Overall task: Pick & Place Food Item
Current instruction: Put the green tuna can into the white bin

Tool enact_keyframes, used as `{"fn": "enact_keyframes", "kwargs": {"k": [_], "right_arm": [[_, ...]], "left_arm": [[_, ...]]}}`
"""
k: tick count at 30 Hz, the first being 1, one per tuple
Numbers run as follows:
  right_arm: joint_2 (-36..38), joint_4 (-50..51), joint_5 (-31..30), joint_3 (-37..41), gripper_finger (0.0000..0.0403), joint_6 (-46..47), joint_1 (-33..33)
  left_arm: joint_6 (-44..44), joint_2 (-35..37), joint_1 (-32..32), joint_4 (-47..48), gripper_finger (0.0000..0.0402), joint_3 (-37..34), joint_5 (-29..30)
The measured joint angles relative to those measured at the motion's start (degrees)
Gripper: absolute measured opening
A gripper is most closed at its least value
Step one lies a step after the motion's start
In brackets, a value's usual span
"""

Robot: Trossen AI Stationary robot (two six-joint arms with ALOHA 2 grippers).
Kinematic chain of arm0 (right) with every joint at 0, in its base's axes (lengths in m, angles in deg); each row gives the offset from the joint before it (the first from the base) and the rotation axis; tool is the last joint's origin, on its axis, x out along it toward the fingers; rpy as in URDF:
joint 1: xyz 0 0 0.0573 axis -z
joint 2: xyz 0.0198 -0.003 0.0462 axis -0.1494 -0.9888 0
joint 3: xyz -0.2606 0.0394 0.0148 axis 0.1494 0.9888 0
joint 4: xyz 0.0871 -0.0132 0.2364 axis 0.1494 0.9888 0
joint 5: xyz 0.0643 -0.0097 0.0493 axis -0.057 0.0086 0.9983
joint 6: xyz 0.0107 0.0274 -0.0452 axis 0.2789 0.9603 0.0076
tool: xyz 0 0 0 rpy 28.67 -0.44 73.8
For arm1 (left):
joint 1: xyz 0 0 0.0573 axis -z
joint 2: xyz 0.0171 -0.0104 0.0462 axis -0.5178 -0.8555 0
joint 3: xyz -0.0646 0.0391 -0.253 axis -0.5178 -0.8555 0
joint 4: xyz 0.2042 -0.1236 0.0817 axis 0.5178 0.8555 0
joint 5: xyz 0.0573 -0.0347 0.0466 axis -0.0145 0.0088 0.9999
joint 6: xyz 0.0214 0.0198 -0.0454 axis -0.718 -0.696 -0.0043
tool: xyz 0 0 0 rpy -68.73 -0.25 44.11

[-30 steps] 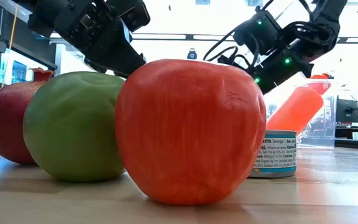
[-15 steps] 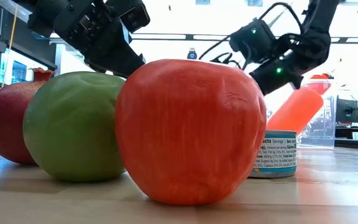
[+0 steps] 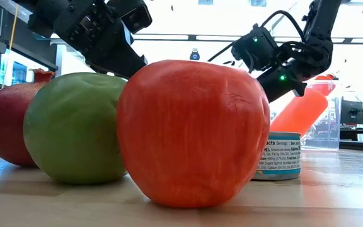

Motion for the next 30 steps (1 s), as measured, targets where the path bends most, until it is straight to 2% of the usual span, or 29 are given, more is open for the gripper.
{"fn": "enact_keyframes", "kwargs": {"k": [9,15,30], "right_arm": [[0.0,-5.8,-0.7,0.0,0.0270,-1.1,-3.3],[-0.2,-6.1,-5.7,0.0,0.0270,-2.7,-2.9],[-0.2,-10.9,-7.5,-0.5,0.0270,-3.8,-2.5]], "left_arm": [[0.0,0.0,0.0,0.0,0.0258,0.0,0.0],[0.0,0.0,0.0,0.0,0.0258,0.0,0.0],[0.0,0.0,0.0,0.0,0.0258,0.0,0.0]]}}
